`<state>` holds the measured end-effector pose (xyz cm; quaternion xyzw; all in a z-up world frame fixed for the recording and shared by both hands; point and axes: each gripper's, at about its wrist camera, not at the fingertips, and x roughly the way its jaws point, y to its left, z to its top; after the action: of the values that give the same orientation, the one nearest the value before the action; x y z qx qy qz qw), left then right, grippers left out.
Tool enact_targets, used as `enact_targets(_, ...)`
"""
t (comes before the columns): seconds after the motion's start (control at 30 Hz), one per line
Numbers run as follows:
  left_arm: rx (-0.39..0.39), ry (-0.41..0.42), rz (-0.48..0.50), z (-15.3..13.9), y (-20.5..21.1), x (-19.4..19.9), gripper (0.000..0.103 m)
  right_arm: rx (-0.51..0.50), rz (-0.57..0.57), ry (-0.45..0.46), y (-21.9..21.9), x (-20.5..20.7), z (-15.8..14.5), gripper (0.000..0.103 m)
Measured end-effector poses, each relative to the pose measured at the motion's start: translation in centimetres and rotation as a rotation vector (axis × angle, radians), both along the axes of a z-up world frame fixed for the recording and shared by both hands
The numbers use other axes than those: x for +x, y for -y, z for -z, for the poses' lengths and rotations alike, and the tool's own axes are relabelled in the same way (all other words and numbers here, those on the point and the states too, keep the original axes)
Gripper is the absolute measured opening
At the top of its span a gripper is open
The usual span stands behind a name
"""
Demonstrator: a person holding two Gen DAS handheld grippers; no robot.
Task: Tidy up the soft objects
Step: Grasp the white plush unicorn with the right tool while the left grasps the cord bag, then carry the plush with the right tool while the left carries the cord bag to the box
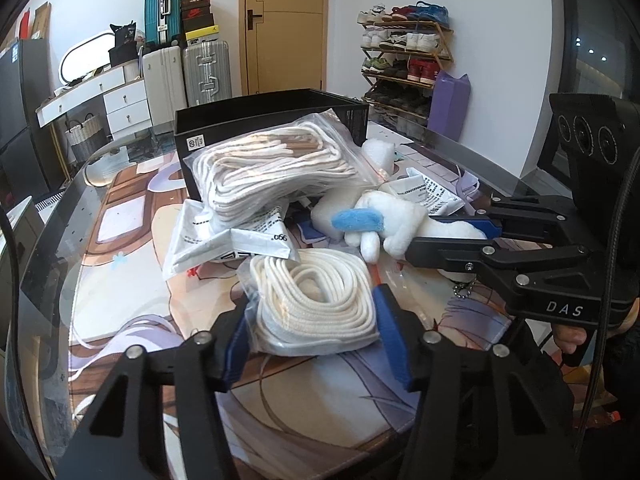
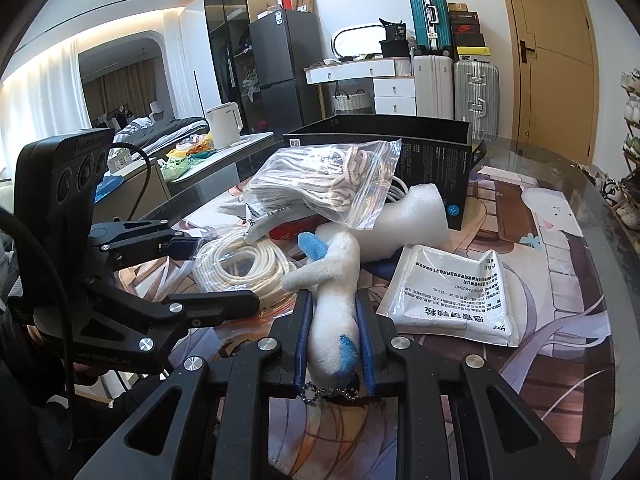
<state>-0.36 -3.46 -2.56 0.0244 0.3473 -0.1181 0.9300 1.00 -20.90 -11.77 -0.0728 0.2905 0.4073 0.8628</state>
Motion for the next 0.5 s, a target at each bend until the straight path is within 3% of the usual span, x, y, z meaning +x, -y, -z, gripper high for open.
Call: enact_targets(0.5, -0.056, 0.010, 0.031, -0.9, -0.2, -1.9, 0.044, 0.064, -0.005, -0.001, 1.8, -0.8, -1.1, 0.021)
